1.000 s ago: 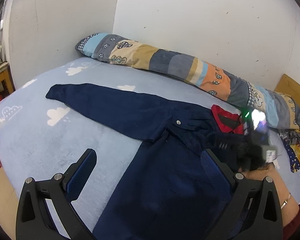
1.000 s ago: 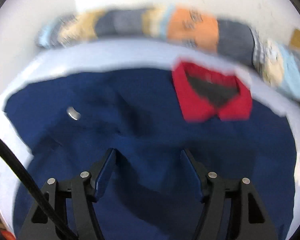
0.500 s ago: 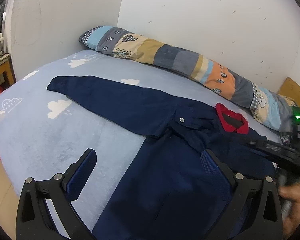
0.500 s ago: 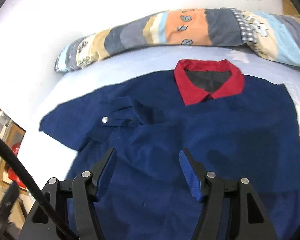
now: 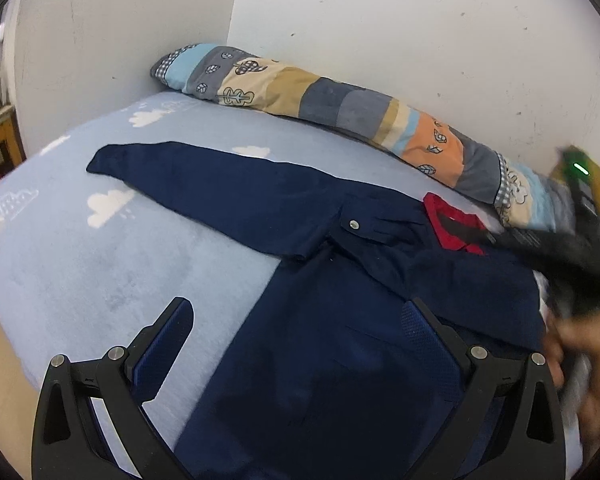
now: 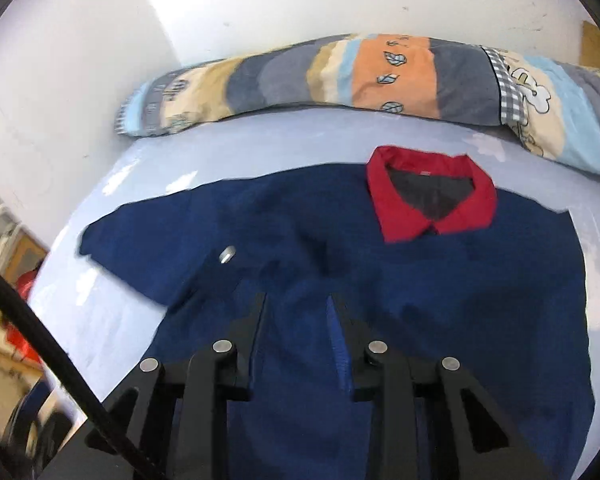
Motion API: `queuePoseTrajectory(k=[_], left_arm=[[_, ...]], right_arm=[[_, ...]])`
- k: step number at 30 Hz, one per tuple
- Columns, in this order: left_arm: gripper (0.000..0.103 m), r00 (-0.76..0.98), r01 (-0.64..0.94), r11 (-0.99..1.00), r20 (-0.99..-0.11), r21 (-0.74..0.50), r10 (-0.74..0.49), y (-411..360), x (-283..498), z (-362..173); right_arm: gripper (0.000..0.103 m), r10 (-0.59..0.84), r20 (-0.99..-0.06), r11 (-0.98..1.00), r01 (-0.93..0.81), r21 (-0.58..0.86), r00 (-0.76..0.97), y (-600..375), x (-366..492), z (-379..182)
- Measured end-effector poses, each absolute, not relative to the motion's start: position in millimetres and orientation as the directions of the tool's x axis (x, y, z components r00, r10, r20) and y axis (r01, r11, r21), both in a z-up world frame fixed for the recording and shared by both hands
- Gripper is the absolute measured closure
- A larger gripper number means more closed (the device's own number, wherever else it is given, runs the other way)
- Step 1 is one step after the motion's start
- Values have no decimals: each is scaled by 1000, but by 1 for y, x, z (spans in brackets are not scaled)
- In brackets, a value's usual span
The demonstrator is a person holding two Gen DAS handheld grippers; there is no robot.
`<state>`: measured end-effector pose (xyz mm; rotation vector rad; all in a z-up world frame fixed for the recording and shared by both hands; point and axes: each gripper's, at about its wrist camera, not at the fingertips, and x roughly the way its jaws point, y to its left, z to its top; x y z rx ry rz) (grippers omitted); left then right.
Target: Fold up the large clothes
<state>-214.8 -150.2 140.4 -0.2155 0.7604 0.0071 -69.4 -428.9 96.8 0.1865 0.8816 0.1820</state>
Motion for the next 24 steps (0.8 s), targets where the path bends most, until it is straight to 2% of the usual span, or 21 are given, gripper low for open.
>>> queuePoseTrajectory(k=[1, 2, 3, 5, 9, 13, 17, 18, 20, 24], left_arm=[[0, 724, -86, 975, -685, -206, -81, -147, -215, 140], [0, 723, -86, 972, -685, -220, -91, -146, -215, 140], [0, 723, -86, 970, -684, -229, -97, -144, -214, 140], [0, 725, -93, 972, -683, -216, -83, -142, -212, 141], [0, 713, -86, 972, -695, -218, -93, -143, -208, 136], [0, 712, -74, 975, -696, -208, -94, -143, -208, 136], [0, 719, -94, 968, -688, -233, -96, -139, -210, 137], [0, 719, -97, 967, -688, -234, -95, -139, -210, 138], [0, 724, -99, 969, -685, -225, -85, -141, -210, 139], [0, 729, -100, 977, -682, -189, -57, -142, -209, 140]], right_arm=[[70, 247, -751, 964, -80, 252, 612, -426, -52, 91], [75, 242, -763, 965, -69, 252, 599, -422, -38, 83], [87, 218, -782, 971, -46, 236, 585, -417, -22, 73], [95, 218, -816, 970, -24, 244, 536, -407, 7, 47], [95, 119, -862, 989, 15, 145, 493, -392, 49, -1], [87, 9, -839, 1000, 4, 13, 544, -393, 60, 15], [73, 119, -766, 992, -51, 112, 632, -397, 31, 58], [73, 148, -754, 989, -74, 132, 640, -393, 23, 62], [73, 200, -775, 980, -124, 157, 599, -378, 14, 53], [70, 180, -868, 972, -219, 85, 464, -334, -1, -2]])
